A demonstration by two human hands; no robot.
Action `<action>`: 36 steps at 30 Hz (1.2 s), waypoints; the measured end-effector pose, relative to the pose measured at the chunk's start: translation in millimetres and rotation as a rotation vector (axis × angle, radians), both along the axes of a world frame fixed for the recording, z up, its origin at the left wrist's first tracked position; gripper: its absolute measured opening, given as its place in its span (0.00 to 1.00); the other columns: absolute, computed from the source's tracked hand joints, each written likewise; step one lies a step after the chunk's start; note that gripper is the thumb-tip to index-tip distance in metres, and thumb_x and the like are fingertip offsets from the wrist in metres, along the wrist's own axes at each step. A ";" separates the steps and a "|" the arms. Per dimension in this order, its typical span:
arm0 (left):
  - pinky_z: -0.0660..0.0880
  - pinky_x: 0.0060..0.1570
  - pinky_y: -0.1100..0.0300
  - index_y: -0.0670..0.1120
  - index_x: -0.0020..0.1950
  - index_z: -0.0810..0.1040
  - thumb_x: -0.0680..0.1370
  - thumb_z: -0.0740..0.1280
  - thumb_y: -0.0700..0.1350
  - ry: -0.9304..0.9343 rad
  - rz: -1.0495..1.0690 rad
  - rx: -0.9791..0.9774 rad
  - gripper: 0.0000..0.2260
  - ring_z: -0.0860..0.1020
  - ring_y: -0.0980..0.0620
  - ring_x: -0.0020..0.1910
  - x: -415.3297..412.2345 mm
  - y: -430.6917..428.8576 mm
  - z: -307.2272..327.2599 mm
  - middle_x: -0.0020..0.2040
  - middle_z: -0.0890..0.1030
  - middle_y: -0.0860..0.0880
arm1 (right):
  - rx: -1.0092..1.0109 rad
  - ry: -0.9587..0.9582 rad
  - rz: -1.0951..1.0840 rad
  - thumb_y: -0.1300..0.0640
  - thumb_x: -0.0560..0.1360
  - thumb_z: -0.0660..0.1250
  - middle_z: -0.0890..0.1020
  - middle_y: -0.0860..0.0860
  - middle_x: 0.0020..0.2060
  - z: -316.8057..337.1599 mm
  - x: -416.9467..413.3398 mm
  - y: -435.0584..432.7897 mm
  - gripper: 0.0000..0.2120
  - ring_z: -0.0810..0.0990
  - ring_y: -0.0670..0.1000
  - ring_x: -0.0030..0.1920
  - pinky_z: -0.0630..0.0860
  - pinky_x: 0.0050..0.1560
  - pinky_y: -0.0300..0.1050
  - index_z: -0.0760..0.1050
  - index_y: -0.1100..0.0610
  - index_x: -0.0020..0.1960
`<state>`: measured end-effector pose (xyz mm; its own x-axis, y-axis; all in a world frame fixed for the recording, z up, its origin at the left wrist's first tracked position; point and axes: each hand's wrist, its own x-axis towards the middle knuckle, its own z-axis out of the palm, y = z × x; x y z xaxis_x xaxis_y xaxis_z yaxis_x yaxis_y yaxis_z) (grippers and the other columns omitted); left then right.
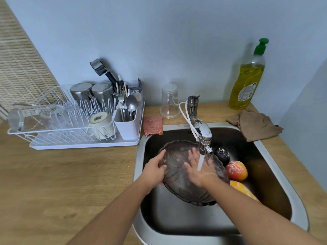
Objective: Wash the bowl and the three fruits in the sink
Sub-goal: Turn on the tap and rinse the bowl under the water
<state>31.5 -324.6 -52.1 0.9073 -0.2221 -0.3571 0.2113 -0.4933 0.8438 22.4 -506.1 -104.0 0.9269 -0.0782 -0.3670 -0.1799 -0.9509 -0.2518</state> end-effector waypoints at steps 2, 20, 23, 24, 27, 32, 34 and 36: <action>0.79 0.51 0.55 0.58 0.76 0.60 0.81 0.59 0.39 -0.001 -0.018 0.014 0.26 0.77 0.46 0.60 -0.6 0.3 0.3 0.68 0.73 0.48 | 0.036 0.027 0.024 0.38 0.79 0.38 0.34 0.46 0.75 -0.2 -1.3 5.6 0.29 0.38 0.53 0.77 0.40 0.76 0.58 0.31 0.45 0.75; 0.83 0.45 0.50 0.59 0.75 0.60 0.81 0.58 0.39 0.076 -0.016 -0.030 0.25 0.79 0.47 0.57 -5.5 12.5 4.6 0.69 0.72 0.49 | 0.181 -0.091 0.113 0.41 0.81 0.41 0.30 0.44 0.71 3.1 4.9 31.8 0.28 0.33 0.50 0.75 0.31 0.72 0.54 0.31 0.45 0.74; 0.82 0.39 0.57 0.59 0.76 0.59 0.82 0.58 0.39 0.060 -0.035 -0.028 0.25 0.80 0.48 0.55 -6.3 10.7 10.1 0.68 0.72 0.50 | 0.255 -0.135 -0.264 0.41 0.80 0.42 0.33 0.50 0.75 7.4 11.9 30.9 0.28 0.35 0.53 0.76 0.34 0.74 0.59 0.27 0.41 0.71; 0.82 0.38 0.57 0.59 0.76 0.59 0.82 0.58 0.39 0.043 -0.053 -0.004 0.26 0.80 0.48 0.54 -6.7 9.2 11.1 0.68 0.73 0.49 | 0.243 -0.129 -0.246 0.41 0.80 0.43 0.33 0.49 0.74 14.3 12.2 34.3 0.28 0.35 0.54 0.75 0.34 0.74 0.59 0.28 0.42 0.72; 0.82 0.44 0.56 0.58 0.76 0.59 0.81 0.58 0.39 0.012 -0.085 0.046 0.26 0.78 0.49 0.57 -10.6 7.9 10.5 0.71 0.71 0.48 | 0.215 -0.220 -0.015 0.41 0.81 0.39 0.31 0.46 0.73 11.6 15.6 44.6 0.27 0.34 0.51 0.75 0.31 0.70 0.56 0.31 0.44 0.75; 0.81 0.42 0.61 0.58 0.76 0.59 0.82 0.57 0.39 -0.043 -0.117 0.090 0.25 0.77 0.52 0.52 -7.8 10.5 13.5 0.70 0.72 0.50 | 0.145 -0.074 -0.363 0.40 0.80 0.44 0.51 0.51 0.78 0.0 21.7 5.9 0.29 0.50 0.57 0.77 0.43 0.76 0.61 0.44 0.47 0.78; 0.81 0.44 0.62 0.58 0.76 0.59 0.82 0.57 0.39 -0.066 -0.128 0.127 0.25 0.78 0.51 0.55 -7.9 8.8 14.2 0.69 0.72 0.51 | 0.169 -0.120 -0.094 0.43 0.81 0.47 0.37 0.48 0.76 8.1 12.6 18.9 0.30 0.41 0.53 0.77 0.39 0.75 0.58 0.37 0.47 0.77; 0.79 0.40 0.69 0.57 0.76 0.58 0.82 0.58 0.39 -0.083 -0.147 0.156 0.25 0.78 0.50 0.58 -7.8 8.8 14.4 0.71 0.71 0.50 | 0.203 -0.197 0.157 0.45 0.82 0.47 0.31 0.45 0.72 7.9 6.9 27.7 0.30 0.34 0.48 0.75 0.39 0.76 0.54 0.32 0.46 0.75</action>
<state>23.7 -315.8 -37.7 0.8969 -0.3020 -0.3230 0.0609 -0.6392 0.7666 29.3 -478.4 -96.1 0.9766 0.1276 -0.1730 0.0358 -0.8902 -0.4542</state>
